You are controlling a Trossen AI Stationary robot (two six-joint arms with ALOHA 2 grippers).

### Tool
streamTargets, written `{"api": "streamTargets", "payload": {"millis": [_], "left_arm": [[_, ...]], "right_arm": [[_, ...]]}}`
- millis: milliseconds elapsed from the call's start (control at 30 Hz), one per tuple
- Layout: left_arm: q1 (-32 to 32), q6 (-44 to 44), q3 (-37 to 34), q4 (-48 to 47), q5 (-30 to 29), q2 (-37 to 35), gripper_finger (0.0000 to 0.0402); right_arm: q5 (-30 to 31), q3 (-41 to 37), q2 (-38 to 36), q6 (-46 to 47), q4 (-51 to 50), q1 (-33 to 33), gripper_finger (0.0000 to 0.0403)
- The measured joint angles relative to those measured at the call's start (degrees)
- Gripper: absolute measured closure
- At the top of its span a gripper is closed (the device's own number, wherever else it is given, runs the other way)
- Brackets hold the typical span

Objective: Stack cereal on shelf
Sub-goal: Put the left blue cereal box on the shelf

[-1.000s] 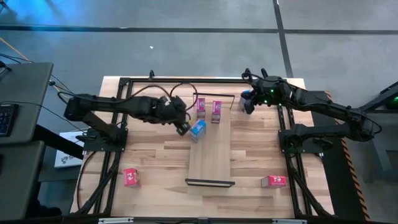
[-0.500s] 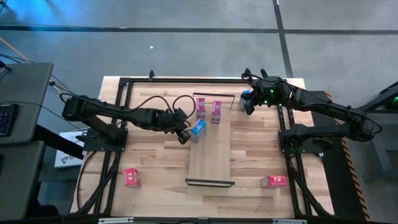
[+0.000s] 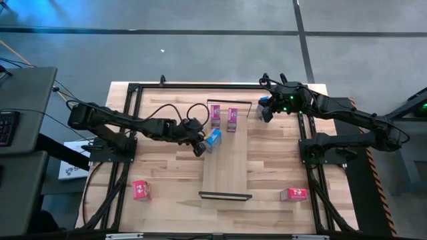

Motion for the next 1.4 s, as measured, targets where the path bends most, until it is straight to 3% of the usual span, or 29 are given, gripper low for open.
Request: {"api": "streamTargets", "payload": {"millis": [1400], "left_arm": [[-5.0,-12.4,0.0,2.6,3.9,-0.3,0.0401]], "right_arm": [[0.3,0.0,0.0,-0.5,0.0,0.0,0.0402]]}}
